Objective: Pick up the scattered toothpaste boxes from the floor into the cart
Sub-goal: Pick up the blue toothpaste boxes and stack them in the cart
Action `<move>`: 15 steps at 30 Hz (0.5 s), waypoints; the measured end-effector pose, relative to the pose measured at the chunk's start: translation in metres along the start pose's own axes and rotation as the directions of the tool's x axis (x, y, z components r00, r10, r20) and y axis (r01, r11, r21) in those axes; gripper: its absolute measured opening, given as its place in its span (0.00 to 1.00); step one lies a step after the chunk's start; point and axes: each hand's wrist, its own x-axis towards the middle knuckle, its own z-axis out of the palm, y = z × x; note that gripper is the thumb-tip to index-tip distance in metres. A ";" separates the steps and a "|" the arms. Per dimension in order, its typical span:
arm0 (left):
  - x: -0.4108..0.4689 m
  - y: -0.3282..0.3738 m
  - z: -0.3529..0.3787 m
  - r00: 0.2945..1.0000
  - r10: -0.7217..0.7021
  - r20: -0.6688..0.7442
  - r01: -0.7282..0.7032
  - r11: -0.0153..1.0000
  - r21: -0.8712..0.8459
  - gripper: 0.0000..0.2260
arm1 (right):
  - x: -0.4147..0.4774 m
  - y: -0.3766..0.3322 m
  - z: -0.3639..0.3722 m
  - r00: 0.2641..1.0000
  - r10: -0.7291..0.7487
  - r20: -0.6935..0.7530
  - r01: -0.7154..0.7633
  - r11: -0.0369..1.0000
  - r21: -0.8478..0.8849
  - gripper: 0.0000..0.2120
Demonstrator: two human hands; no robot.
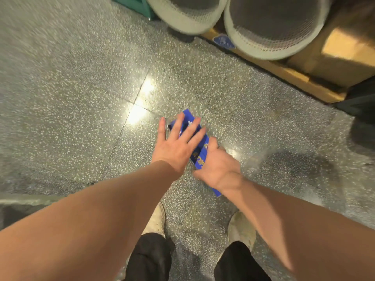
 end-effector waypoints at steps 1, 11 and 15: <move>-0.006 0.000 -0.018 0.999 0.038 0.006 -0.038 0.998 0.059 0.46 | -0.016 -0.002 -0.018 0.999 -0.038 0.001 0.038 0.998 -0.042 0.44; -0.151 -0.006 -0.266 0.973 0.192 -0.128 -0.165 0.967 0.194 0.26 | -0.249 -0.054 -0.215 0.970 -0.241 -0.027 0.224 0.931 -0.288 0.45; -0.253 0.003 -0.365 0.959 0.166 -0.231 -0.104 0.961 0.255 0.21 | -0.370 -0.071 -0.269 0.942 -0.298 -0.155 0.222 0.899 -0.377 0.48</move>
